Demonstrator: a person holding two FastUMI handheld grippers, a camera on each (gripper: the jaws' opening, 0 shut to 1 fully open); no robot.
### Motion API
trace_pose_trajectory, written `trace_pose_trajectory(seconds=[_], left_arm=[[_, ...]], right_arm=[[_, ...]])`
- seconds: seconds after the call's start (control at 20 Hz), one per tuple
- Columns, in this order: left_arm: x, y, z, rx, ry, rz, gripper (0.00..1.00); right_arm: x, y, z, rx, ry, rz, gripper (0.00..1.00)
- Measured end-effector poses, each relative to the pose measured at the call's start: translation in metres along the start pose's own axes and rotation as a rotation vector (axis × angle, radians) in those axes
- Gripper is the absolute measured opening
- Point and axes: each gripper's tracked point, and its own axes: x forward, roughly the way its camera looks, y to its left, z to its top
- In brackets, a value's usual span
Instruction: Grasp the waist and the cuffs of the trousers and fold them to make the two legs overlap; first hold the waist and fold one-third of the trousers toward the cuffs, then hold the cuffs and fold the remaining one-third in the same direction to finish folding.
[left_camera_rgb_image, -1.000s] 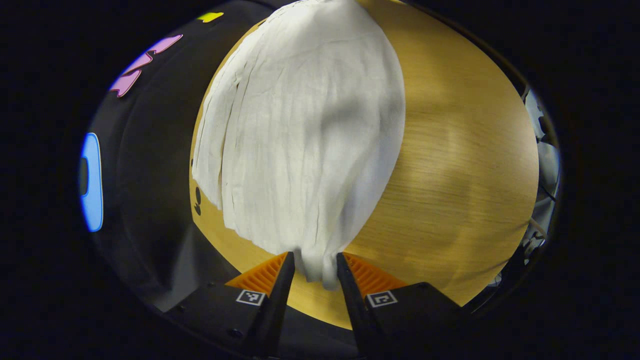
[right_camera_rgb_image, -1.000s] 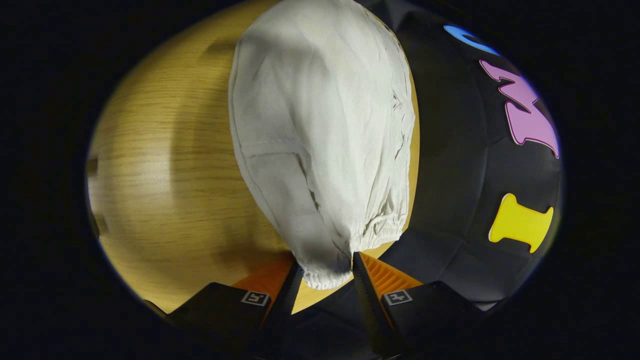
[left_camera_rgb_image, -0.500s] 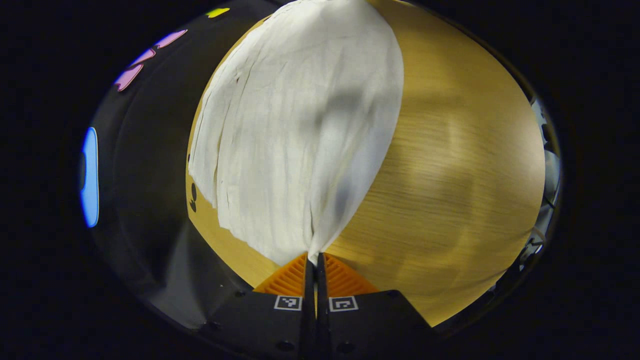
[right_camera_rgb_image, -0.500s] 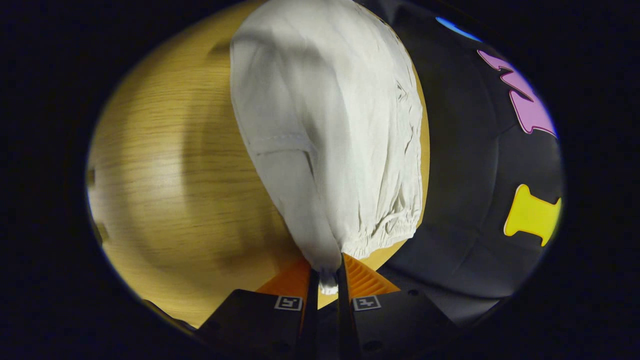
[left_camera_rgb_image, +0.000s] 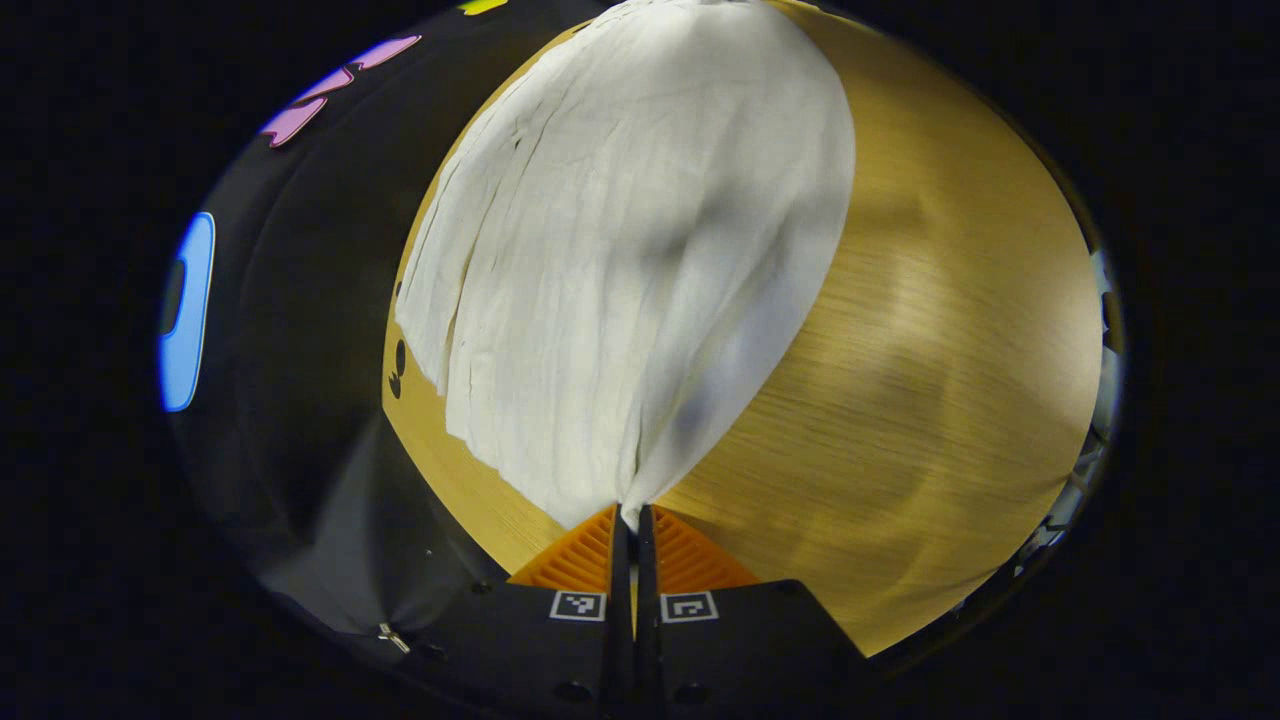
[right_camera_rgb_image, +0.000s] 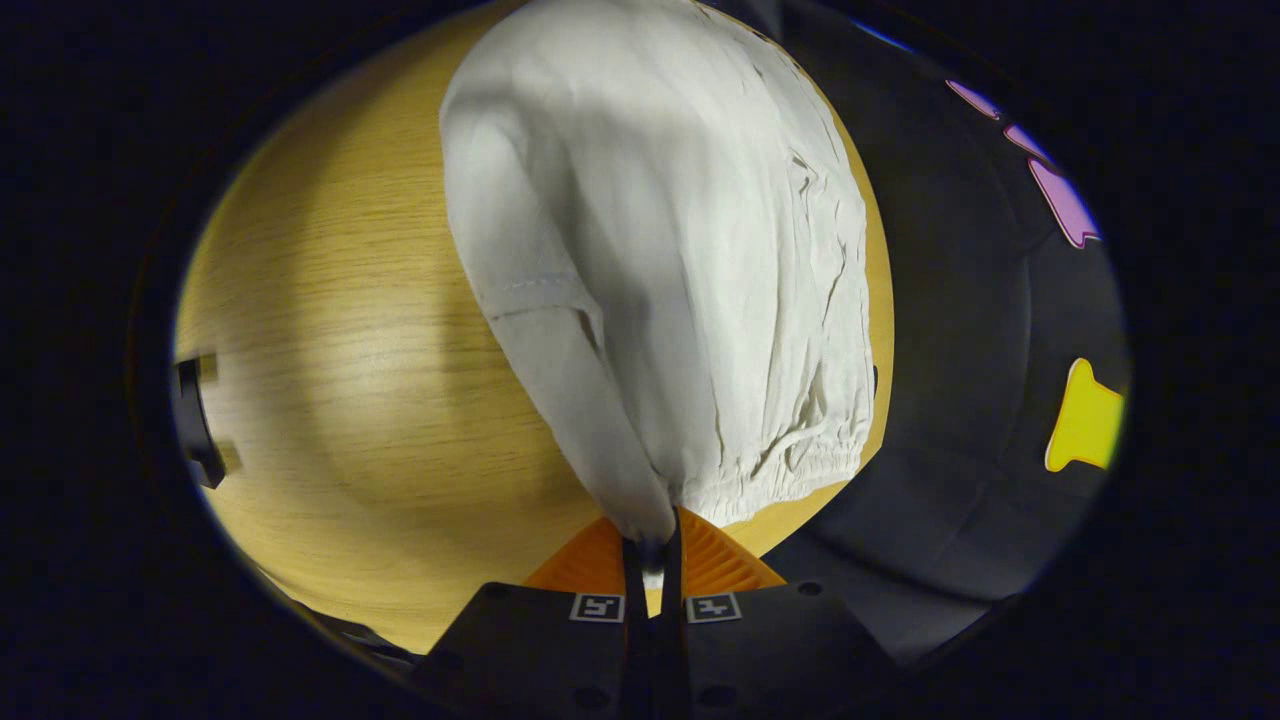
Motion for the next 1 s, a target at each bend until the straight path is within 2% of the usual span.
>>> trace_pose_trajectory(seconds=[0.15,0.45,0.7,1.0], left_arm=[[-0.006,0.015,0.011,-0.077,-0.030,0.032,0.06],[-0.011,0.077,0.027,-0.194,-0.068,0.134,0.06],[-0.016,0.145,0.040,-0.194,-0.086,0.227,0.05],[-0.018,0.228,0.058,-0.183,-0.122,0.322,0.05]], right_arm=[[-0.005,-0.009,-0.001,0.017,-0.001,-0.023,0.07],[-0.018,-0.046,0.002,0.051,-0.024,-0.084,0.07],[-0.023,-0.105,-0.001,0.130,-0.016,-0.180,0.07],[-0.034,-0.176,0.000,0.291,-0.011,-0.292,0.07]])
